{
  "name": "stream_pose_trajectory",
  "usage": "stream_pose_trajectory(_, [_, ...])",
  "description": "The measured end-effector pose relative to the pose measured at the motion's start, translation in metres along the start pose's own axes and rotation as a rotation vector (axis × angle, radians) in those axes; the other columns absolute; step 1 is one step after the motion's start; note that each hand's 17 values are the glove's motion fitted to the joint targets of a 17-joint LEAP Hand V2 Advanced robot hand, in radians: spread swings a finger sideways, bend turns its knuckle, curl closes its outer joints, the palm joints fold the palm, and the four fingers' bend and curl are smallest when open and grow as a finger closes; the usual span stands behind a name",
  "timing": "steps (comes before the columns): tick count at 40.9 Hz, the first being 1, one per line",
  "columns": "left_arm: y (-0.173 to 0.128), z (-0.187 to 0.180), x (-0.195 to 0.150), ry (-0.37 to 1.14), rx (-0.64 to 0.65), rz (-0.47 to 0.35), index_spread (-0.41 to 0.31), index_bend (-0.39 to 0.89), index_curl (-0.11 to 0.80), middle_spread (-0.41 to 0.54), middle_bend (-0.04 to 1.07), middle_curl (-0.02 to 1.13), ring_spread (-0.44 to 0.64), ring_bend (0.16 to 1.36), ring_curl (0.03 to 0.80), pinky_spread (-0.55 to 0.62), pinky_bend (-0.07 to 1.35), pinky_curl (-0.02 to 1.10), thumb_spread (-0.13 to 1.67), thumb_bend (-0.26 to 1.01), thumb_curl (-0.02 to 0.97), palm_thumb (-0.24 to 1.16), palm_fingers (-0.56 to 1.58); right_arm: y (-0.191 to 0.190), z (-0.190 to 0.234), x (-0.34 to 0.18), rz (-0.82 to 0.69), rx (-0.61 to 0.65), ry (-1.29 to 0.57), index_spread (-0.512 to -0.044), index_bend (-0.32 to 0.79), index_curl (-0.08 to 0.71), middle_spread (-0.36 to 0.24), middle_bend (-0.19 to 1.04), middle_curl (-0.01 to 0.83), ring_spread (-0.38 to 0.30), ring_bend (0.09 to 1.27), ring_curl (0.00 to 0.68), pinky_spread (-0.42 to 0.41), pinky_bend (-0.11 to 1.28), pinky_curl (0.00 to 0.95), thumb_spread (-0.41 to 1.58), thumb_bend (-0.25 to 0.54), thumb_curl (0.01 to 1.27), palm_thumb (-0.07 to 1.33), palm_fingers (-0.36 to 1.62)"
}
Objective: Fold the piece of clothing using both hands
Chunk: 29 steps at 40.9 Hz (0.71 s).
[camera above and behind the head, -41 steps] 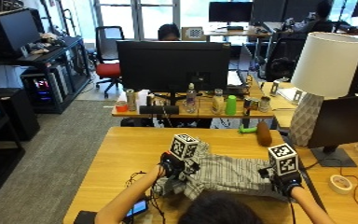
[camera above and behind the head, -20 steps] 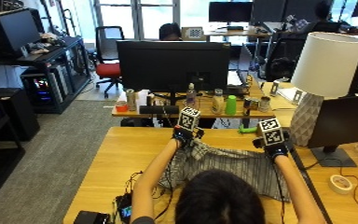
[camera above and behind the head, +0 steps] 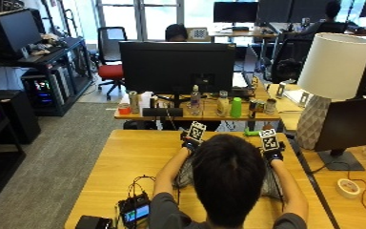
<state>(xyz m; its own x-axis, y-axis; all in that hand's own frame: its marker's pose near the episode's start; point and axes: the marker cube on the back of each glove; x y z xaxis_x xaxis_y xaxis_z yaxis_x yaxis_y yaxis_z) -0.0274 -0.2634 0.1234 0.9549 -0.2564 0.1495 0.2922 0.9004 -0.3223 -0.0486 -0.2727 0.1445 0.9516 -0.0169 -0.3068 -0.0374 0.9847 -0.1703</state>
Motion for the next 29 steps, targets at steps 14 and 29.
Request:
stream_pose_trajectory(14, [-0.043, 0.001, -0.010, -0.001, 0.072, -0.093, -0.240, 0.05, 0.391, -0.285, 0.22, 0.49, -0.32, 0.46, 0.420, -0.34, 0.39, 0.40, 1.06, -0.08, 0.215, 0.34, 0.97, -0.036, 0.029, 0.040, 0.096, 0.251, 0.099, -0.292, 0.03, 0.303, -0.191, 0.46, 0.516, -0.234, 0.71, 0.473, -0.307, 0.61, 0.413, 1.05, -0.027, 0.29, 1.03, 1.11])
stream_pose_trajectory(29, [0.060, -0.065, -0.014, 0.197, 0.486, -0.006, -0.100, 0.11, 0.306, -0.037, 0.08, 0.35, -0.10, 0.55, 0.444, -0.06, 0.48, 0.43, 1.06, -0.04, 0.201, 0.14, 0.29, 0.031, -0.036, 0.091, 0.189, 0.277, -0.004, -0.343, -0.03, 0.184, -0.157, 0.24, 0.450, -0.189, 0.63, 0.453, -0.175, 0.67, 0.426, 1.22, -0.048, 0.23, 0.83, 0.71])
